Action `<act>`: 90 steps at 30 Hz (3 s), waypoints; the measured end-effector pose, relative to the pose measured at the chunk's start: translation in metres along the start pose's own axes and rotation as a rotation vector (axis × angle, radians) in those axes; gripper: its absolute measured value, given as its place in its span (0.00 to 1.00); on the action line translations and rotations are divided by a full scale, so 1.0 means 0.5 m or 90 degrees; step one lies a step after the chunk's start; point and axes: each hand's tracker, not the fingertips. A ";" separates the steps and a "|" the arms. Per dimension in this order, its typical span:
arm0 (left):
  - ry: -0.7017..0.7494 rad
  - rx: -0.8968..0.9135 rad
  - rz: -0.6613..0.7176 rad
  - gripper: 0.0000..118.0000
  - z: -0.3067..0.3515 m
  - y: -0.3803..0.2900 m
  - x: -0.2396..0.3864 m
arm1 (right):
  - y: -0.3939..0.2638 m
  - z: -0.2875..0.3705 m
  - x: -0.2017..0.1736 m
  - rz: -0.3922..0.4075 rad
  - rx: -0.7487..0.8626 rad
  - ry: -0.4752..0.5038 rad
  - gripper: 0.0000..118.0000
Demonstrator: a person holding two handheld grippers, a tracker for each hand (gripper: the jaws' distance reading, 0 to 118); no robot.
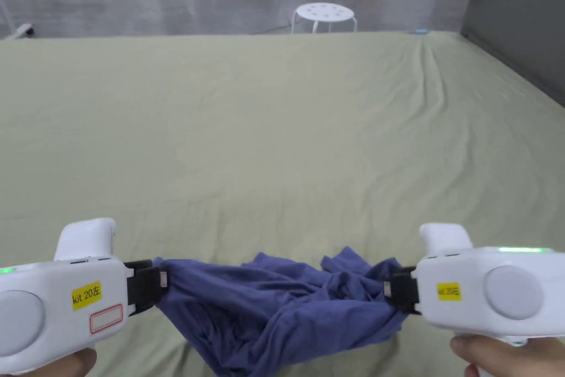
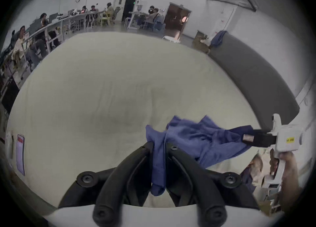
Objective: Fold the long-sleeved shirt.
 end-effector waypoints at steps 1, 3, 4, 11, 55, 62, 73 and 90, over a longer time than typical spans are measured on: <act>0.002 0.019 -0.023 0.09 0.031 0.018 0.018 | 0.028 0.059 -0.017 0.023 0.046 0.002 0.06; 0.014 0.062 -0.046 0.09 0.090 0.055 0.044 | 0.082 0.147 -0.041 0.056 0.118 0.002 0.06; 0.006 0.088 -0.048 0.09 0.121 0.077 0.051 | 0.110 0.192 -0.052 0.067 0.156 0.005 0.06; 0.024 0.243 0.015 0.09 0.279 0.279 0.066 | 0.316 0.416 -0.099 0.091 0.299 0.006 0.06; 0.165 -0.094 0.091 0.09 -0.323 0.340 -0.231 | 0.383 -0.377 0.077 -0.126 -0.105 -0.049 0.06; 0.133 -0.129 0.037 0.08 -0.167 0.165 -0.250 | 0.181 -0.276 0.101 -0.108 -0.131 -0.003 0.06; 0.089 -0.218 0.043 0.08 -0.043 -0.131 -0.213 | -0.102 -0.176 0.090 -0.035 -0.182 -0.028 0.06; 0.131 -0.047 0.069 1.00 0.070 -0.166 -0.193 | -0.093 -0.018 0.053 0.004 -0.069 -0.170 0.83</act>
